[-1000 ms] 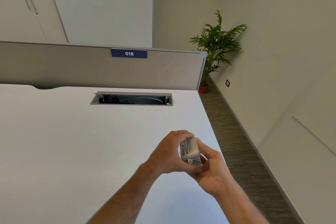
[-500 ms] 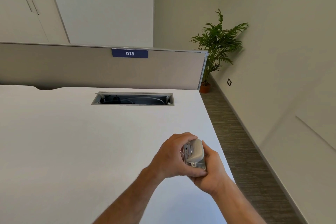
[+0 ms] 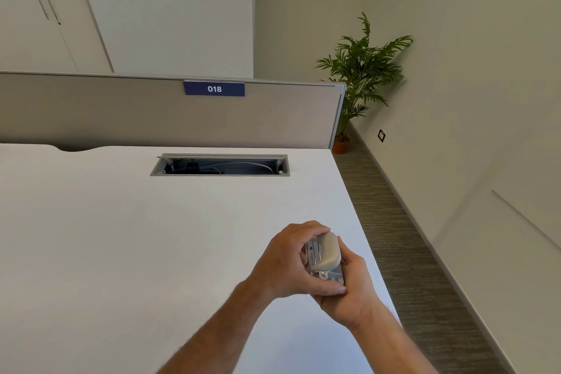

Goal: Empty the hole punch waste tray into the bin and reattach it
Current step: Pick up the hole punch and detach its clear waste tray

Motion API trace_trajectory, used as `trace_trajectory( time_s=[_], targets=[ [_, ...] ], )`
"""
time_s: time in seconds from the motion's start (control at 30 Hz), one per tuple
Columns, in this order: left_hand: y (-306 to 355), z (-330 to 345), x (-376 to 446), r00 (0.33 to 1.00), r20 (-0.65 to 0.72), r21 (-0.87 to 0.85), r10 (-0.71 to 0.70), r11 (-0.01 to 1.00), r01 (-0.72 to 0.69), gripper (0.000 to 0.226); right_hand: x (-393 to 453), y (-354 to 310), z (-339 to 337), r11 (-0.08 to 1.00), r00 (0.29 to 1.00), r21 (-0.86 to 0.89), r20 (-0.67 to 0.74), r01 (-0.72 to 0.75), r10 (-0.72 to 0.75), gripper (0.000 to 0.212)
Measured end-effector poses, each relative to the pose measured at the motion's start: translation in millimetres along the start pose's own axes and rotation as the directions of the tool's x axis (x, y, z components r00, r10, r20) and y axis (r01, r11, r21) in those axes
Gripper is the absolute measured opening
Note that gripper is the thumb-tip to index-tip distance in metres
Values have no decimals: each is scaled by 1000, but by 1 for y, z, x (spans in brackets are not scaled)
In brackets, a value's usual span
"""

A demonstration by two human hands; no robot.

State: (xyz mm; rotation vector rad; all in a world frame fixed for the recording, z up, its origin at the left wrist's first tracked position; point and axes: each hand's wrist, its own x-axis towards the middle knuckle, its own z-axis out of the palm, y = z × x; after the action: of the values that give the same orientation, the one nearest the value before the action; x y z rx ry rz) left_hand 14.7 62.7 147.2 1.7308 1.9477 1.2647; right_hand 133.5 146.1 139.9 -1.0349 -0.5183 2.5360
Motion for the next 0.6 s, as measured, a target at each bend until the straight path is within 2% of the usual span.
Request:
trace_trajectory(
  time_s=[0.1, 0.43, 0.6],
  targets=[
    [0, -2, 1, 1000, -17, -45, -5, 999, 5, 83, 3, 2, -4, 1000, 1000, 2, 4, -2, 2, 51],
    [-11, -1, -3, 1000, -16, -28, -2, 1000, 2, 85, 14, 6, -20, 1000, 1000, -20, 10, 5, -5, 58],
    [-28, -2, -6, 999, -20, -12, -50, 999, 50, 88, 19, 5, -34, 1000, 1000, 16, 11, 6, -7, 57]
  ],
)
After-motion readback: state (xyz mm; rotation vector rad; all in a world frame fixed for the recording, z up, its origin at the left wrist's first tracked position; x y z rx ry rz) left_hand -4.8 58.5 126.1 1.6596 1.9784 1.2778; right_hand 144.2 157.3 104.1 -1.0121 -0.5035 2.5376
